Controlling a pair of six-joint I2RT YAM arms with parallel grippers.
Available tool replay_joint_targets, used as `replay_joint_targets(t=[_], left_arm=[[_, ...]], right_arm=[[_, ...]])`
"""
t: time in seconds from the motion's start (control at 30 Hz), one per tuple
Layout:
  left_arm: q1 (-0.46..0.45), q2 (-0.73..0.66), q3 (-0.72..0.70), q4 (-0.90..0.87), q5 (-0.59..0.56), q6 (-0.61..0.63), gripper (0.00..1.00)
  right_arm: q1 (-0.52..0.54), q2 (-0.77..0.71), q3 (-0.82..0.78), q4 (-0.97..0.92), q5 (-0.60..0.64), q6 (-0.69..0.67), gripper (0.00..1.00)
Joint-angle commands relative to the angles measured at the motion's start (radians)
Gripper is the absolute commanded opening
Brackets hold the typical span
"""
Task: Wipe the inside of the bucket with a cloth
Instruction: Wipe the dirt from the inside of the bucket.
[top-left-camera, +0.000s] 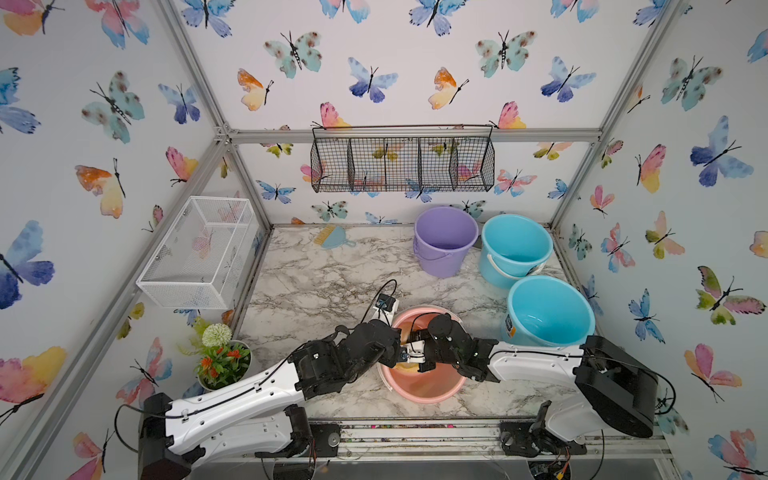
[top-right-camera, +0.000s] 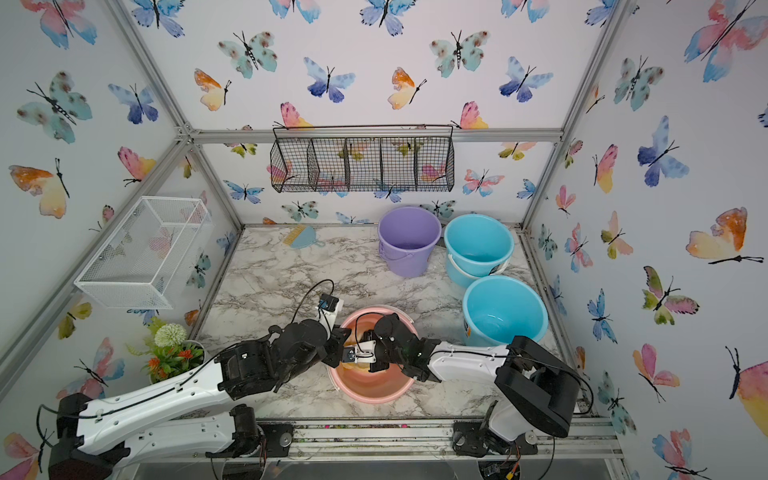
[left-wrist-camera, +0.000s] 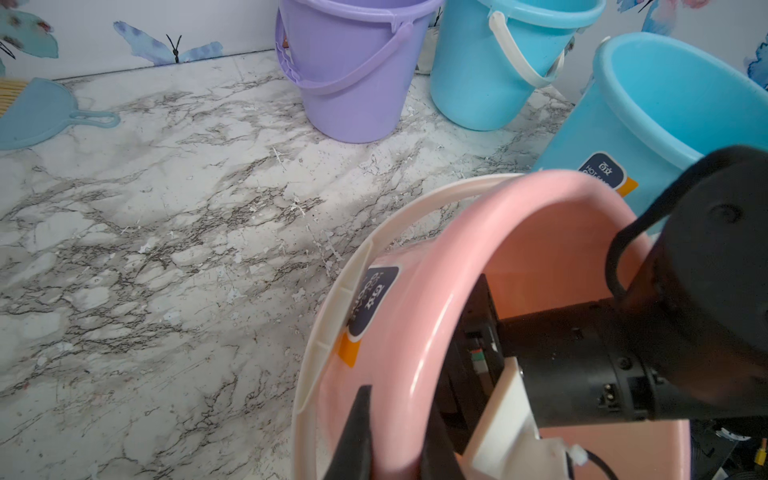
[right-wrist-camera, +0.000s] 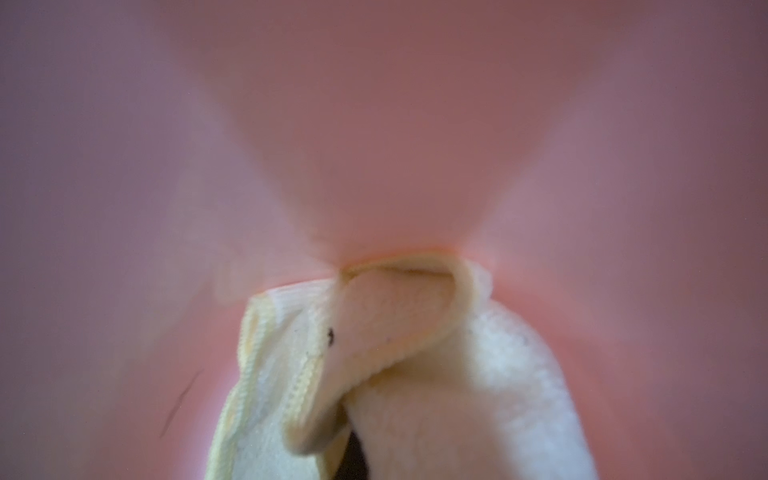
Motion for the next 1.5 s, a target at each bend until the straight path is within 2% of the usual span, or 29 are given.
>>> replay_joint_targets(t=[0.0,0.17,0.33,0.47,0.63,0.7,0.83,0.93,1.03,1.27,1.37,1.47], left_arm=[[-0.009,0.004,0.002,0.051,0.068,-0.029,0.00],[-0.009,0.007,0.002,0.056,0.072,-0.030,0.00],[-0.009,0.008,0.003,0.054,0.068,-0.029,0.00],[-0.009,0.004,0.003,0.050,0.066,-0.029,0.00],[-0.009,0.003,0.003,0.044,0.061,-0.029,0.00],[-0.009,0.004,0.003,0.042,0.060,-0.029,0.00],[-0.009,0.007,0.004,0.041,0.058,-0.029,0.00],[-0.009,0.007,0.000,0.045,0.060,-0.030,0.00],[-0.010,0.010,-0.003,0.049,0.062,-0.032,0.00],[-0.009,0.009,-0.007,0.052,0.061,-0.031,0.00],[-0.010,0.006,-0.011,0.056,0.061,-0.033,0.00],[-0.009,-0.001,-0.017,0.059,0.060,-0.039,0.00]], right_arm=[[0.006,0.053,-0.004,0.211,0.232,0.005,0.02],[0.027,0.111,0.013,0.236,0.431,-0.137,0.02],[0.040,0.160,0.031,0.197,0.566,-0.310,0.02],[0.041,0.147,0.068,0.024,0.613,-0.372,0.02],[0.041,0.120,0.153,-0.316,0.625,-0.348,0.02],[0.041,0.122,0.201,-0.492,0.583,-0.311,0.02],[0.041,0.122,0.317,-0.846,0.410,-0.214,0.02],[0.041,0.131,0.365,-1.011,0.290,-0.177,0.02],[0.041,0.132,0.389,-1.095,0.188,-0.156,0.02],[0.031,0.089,0.361,-1.057,-0.073,-0.140,0.02],[0.026,0.029,0.301,-0.917,-0.157,-0.108,0.02],[0.026,-0.054,0.196,-0.703,-0.183,-0.042,0.02]])
